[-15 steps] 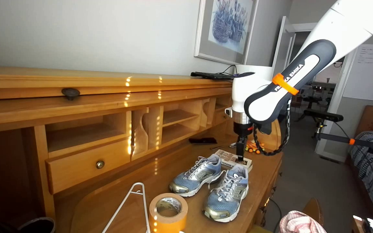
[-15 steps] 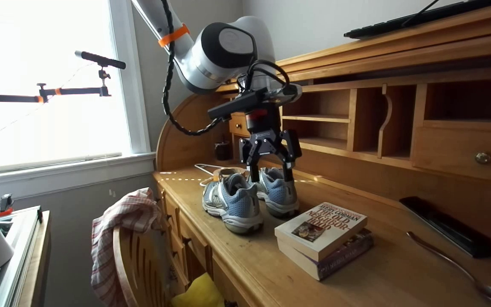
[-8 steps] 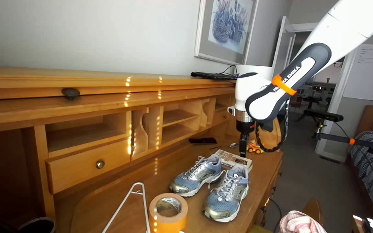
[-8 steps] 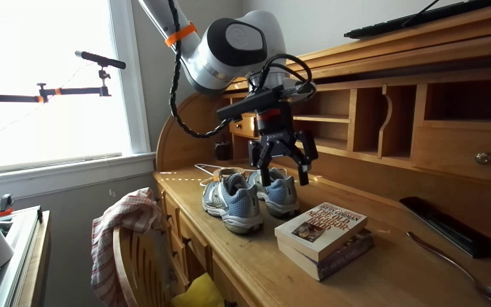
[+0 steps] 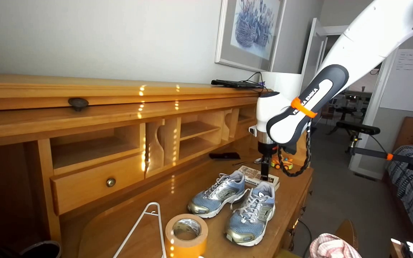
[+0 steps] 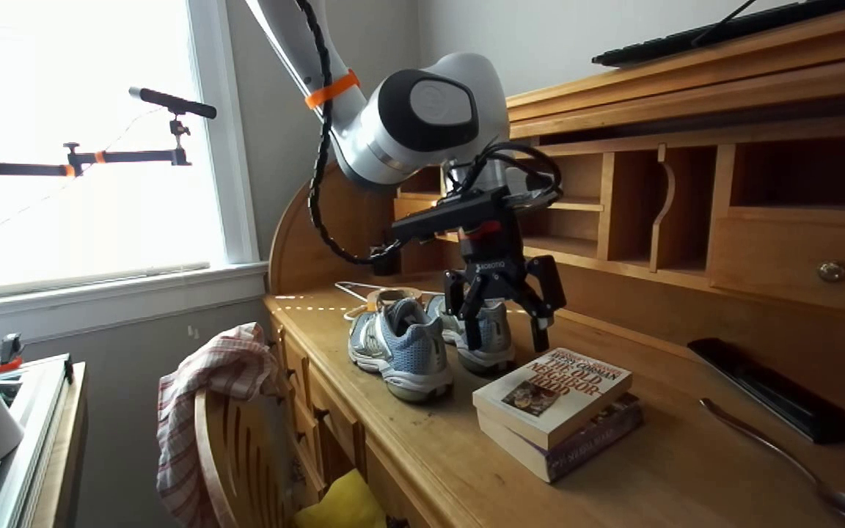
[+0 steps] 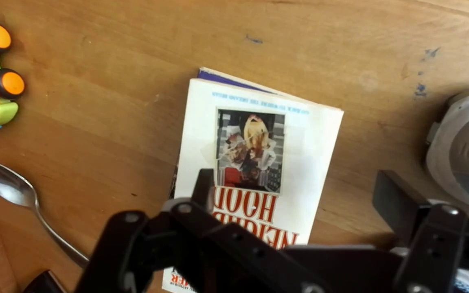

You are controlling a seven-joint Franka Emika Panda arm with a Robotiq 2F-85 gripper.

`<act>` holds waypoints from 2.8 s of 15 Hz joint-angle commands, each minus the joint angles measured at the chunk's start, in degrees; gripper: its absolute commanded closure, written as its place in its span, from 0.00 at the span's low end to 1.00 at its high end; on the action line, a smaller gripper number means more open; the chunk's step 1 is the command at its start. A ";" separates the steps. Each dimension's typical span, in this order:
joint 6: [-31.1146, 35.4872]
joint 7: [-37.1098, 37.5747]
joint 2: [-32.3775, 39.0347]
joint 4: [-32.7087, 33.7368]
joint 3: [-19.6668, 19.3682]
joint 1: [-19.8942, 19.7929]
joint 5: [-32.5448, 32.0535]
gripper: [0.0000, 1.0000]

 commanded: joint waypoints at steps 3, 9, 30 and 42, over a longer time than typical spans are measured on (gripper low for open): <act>2.07 7.86 5.47 3.37 -1.27 1.86 -0.33 0.00; 5.72 14.43 8.32 4.43 -3.20 4.18 -1.11 0.00; 10.90 13.84 11.05 5.64 -8.36 8.05 -4.31 0.90; 10.72 13.74 11.69 6.08 -8.30 7.86 -3.99 0.66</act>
